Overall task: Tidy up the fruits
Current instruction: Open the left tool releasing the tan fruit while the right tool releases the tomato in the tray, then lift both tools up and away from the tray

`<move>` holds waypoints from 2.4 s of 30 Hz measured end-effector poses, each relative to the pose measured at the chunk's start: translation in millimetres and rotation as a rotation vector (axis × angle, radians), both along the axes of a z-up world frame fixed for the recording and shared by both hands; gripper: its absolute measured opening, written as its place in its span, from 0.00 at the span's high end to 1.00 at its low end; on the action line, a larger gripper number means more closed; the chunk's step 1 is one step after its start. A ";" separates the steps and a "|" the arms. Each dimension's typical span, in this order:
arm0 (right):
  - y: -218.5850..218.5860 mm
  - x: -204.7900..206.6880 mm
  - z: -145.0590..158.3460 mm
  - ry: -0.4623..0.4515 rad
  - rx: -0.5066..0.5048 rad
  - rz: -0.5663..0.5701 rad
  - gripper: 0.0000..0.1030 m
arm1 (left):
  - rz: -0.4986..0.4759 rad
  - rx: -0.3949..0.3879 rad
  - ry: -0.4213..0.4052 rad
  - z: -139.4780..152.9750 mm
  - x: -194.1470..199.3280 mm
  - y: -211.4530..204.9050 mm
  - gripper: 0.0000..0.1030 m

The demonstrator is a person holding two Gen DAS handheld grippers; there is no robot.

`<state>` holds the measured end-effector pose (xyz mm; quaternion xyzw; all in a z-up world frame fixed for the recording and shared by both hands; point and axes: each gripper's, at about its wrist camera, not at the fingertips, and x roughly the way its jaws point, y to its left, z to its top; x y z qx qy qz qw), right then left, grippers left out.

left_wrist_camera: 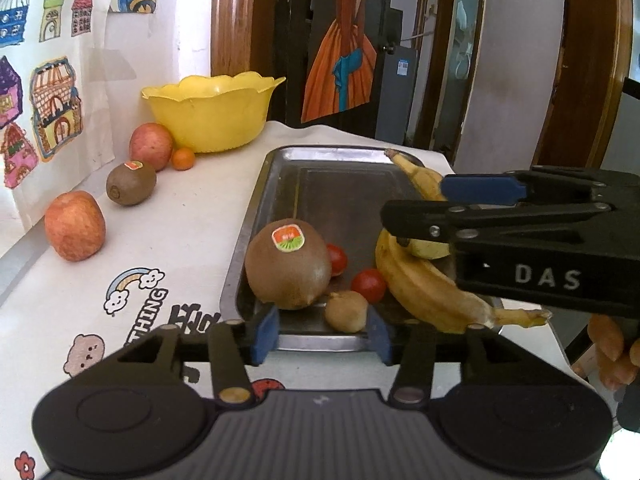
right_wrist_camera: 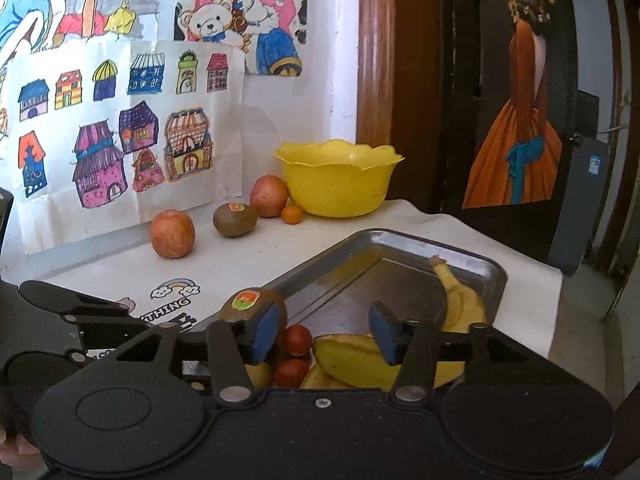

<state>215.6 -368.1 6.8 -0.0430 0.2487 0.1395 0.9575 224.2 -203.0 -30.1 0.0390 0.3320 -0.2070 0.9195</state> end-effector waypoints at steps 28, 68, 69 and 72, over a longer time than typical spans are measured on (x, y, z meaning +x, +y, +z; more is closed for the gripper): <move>16.4 -146.0 80.1 -0.130 0.080 -0.110 0.01 | 0.127 -0.059 -0.232 73.3 -105.7 78.7 0.01; 90.3 -105.2 10.4 0.224 0.296 -0.163 0.01 | 0.393 0.030 -0.005 48.9 -38.8 156.6 0.00; 85.7 -100.3 10.5 0.246 0.308 -0.166 0.01 | 0.389 0.033 0.023 51.3 -33.8 152.7 0.00; 72.9 -94.2 16.8 0.340 0.339 -0.202 0.01 | 0.385 0.061 0.124 66.2 -23.3 142.7 0.00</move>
